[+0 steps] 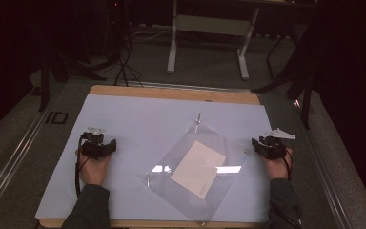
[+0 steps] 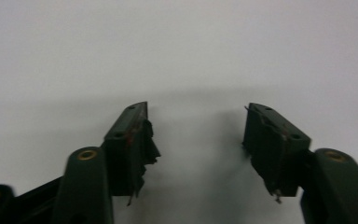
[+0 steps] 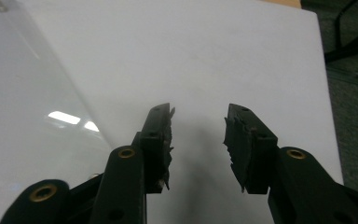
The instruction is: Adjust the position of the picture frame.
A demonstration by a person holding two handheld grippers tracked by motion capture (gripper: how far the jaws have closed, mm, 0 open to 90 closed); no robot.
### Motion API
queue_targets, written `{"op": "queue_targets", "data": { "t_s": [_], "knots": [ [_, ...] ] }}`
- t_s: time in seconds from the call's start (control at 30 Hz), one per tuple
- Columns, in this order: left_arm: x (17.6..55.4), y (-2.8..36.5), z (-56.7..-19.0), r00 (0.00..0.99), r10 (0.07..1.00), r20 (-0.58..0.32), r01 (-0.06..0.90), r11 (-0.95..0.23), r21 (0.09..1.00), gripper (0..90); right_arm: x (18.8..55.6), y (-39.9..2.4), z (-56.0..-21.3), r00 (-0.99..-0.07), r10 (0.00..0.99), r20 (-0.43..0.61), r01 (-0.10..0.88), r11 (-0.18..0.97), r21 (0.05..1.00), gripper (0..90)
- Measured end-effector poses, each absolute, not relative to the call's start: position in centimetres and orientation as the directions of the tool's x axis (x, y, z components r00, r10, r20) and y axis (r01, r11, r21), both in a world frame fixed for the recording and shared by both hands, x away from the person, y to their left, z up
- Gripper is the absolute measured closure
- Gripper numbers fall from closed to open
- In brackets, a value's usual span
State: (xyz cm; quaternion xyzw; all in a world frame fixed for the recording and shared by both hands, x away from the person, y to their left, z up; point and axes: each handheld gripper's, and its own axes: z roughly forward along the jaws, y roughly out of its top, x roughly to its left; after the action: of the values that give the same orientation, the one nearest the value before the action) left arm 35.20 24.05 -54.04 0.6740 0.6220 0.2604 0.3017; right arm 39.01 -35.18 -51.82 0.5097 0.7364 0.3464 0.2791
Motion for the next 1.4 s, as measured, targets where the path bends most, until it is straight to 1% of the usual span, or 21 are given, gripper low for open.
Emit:
{"op": "queue_targets", "data": {
  "t_s": [0.13, 0.23, 0.27, 0.4, 0.47, 0.5, 0.57, 0.7, 0.87, 1.07, 1.2, 1.23, 1.4],
  "knots": [
    [34.8, 24.3, -53.8, 0.112, 0.992, -0.054, 0.678, -0.036, 0.735, 45.0, 39.0, -34.7, -51.8, -0.354, 0.933, -0.063, 0.553, 0.263, 0.791, 59.2],
    [34.0, 24.0, -53.3, 0.155, 0.986, -0.064, 0.668, -0.057, 0.742, 45.8, 39.0, -34.3, -51.8, -0.37, 0.926, -0.07, 0.55, 0.28, 0.787, 57.4],
    [34.0, 24.0, -53.3, 0.155, 0.986, -0.064, 0.668, -0.057, 0.742, 45.8, 39.0, -34.2, -51.8, -0.376, 0.924, -0.069, 0.549, 0.282, 0.786, 57.2],
    [32.7, 23.4, -52.5, 0.207, 0.974, -0.092, 0.657, -0.069, 0.751, 46.4, 39.0, -33.6, -51.7, -0.404, 0.913, -0.06, 0.543, 0.292, 0.787, 56.7],
    [32.5, 23.2, -52.4, 0.223, 0.971, -0.085, 0.654, -0.084, 0.752, 46.4, 39.1, -33.2, -51.6, -0.421, 0.905, -0.057, 0.54, 0.3, 0.786, 56.7],
    [32.1, 22.9, -52.2, 0.24, 0.968, -0.068, 0.649, -0.108, 0.753, 46.4, 39.1, -33.2, -51.6, -0.421, 0.905, -0.057, 0.54, 0.3, 0.786, 56.7],
    [31.4, 22.4, -52.0, 0.277, 0.959, -0.049, 0.639, -0.146, 0.755, 46.3, 39.2, -32.5, -51.4, -0.451, 0.89, -0.064, 0.528, 0.324, 0.785, 56.5],
    [30.8, 22.1, -51.7, 0.308, 0.95, -0.05, 0.629, -0.164, 0.76, 46.5, 39.6, -31.6, -51.0, -0.488, 0.871, -0.051, 0.516, 0.335, 0.788, 55.0],
    [29.9, 21.1, -51.4, 0.357, 0.932, -0.061, 0.618, -0.187, 0.763, 46.6, 40.1, -30.6, -50.0, -0.53, 0.846, -0.059, 0.484, 0.358, 0.798, 54.6],
    [29.2, 20.3, -51.1, 0.405, 0.912, -0.054, 0.598, -0.22, 0.771, 48.7, 41.1, -29.6, -49.6, -0.568, 0.822, -0.045, 0.461, 0.363, 0.81, 57.4],
    [28.9, 19.9, -51.1, 0.428, 0.903, -0.05, 0.593, -0.238, 0.769, 49.2, 41.8, -29.2, -49.8, -0.582, 0.813, -0.028, 0.46, 0.357, 0.813, 58.9],
    [28.8, 19.8, -51.0, 0.435, 0.899, -0.05, 0.592, -0.243, 0.768, 49.5, 42.2, -28.9, -50.0, -0.589, 0.808, -0.01, 0.465, 0.349, 0.813, 59.8],
    [27.9, 19.1, -50.7, 0.48, 0.876, -0.054, 0.575, -0.267, 0.773, 50.4, 42.8, -28.2, -50.3, -0.608, 0.794, -0.011, 0.458, 0.362, 0.812, 61.7]
  ]
}}
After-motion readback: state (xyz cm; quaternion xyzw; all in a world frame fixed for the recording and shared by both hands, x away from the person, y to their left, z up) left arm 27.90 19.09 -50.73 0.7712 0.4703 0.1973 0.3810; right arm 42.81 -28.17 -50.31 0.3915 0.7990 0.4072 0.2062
